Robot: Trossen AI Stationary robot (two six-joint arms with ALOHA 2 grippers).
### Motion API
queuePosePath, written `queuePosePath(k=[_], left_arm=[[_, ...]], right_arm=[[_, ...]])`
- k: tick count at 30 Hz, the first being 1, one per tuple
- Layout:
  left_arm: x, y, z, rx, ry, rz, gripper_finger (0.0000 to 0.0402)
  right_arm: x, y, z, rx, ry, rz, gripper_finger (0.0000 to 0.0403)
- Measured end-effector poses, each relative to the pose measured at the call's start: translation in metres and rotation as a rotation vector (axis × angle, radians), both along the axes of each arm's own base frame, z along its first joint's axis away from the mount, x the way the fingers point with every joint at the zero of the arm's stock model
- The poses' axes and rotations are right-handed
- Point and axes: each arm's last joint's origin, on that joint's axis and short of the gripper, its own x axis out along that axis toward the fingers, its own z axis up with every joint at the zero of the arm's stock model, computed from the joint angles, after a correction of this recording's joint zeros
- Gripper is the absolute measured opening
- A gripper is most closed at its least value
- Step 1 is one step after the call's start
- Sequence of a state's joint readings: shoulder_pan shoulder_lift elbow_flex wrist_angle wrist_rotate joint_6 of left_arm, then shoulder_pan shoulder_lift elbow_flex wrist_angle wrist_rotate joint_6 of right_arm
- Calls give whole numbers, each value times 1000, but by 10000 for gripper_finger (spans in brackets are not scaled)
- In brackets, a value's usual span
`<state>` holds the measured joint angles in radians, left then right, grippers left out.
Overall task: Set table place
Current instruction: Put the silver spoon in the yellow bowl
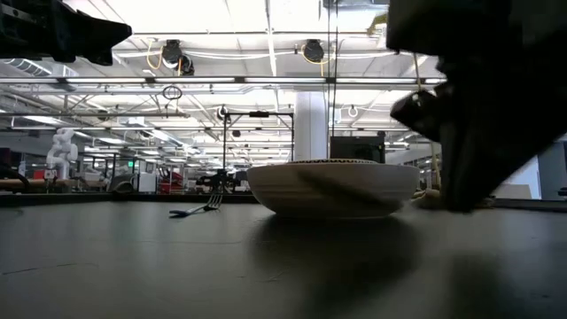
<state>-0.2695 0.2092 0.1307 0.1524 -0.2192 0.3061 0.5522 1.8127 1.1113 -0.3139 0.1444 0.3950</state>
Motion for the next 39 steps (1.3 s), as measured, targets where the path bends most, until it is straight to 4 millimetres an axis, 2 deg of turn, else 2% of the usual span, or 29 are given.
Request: queuePosePath(k=[9,15,23,30,39], left_arm=[[0,0,0,0,-1,0,28],[0,0,0,0,0,0,28],[0,0,0,0,0,0,28],[0,0,0,1,0,0,28],[0,0,0,6,0,1,28]], right_arm=[[5,-2,20,-36,23,4,1],[10,-10,35,-74,85,-23,1],[16,-26,62,-136,191,-68,1],[18,-40,90,-266,231,-115,0],[21,-69,108,-308,328,-163,0]])
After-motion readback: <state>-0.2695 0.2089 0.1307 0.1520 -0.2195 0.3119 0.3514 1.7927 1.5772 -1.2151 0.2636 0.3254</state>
